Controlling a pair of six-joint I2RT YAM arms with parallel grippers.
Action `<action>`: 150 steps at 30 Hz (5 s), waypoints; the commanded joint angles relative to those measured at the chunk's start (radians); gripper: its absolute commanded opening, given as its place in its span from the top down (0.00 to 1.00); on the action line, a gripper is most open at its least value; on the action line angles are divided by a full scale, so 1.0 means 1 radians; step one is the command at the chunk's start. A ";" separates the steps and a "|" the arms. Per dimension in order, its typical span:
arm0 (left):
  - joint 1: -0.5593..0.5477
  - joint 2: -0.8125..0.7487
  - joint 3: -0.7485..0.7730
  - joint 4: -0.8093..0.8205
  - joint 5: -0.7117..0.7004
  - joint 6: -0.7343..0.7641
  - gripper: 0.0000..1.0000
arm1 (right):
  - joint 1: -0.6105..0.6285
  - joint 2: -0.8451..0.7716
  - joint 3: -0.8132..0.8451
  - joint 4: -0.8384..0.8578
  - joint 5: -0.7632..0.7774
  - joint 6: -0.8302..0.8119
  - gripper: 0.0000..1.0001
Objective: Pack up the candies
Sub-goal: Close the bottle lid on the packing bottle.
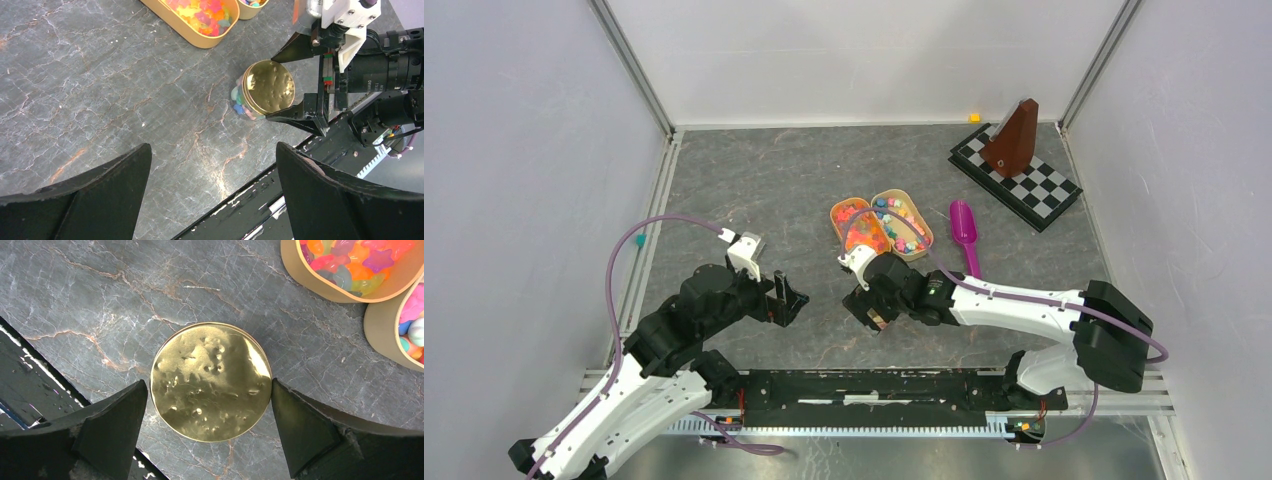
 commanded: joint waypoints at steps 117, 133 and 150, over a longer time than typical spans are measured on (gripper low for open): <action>-0.108 0.835 -0.083 0.650 0.332 -0.190 0.98 | -0.122 -0.446 -0.417 0.405 -0.166 0.172 1.00; -0.108 0.828 -0.082 0.647 0.337 -0.189 0.98 | -0.122 -0.436 -0.544 0.472 -0.133 0.234 1.00; -0.107 0.816 -0.081 0.643 0.338 -0.185 0.98 | -0.116 -0.495 -0.251 0.379 -0.129 0.152 1.00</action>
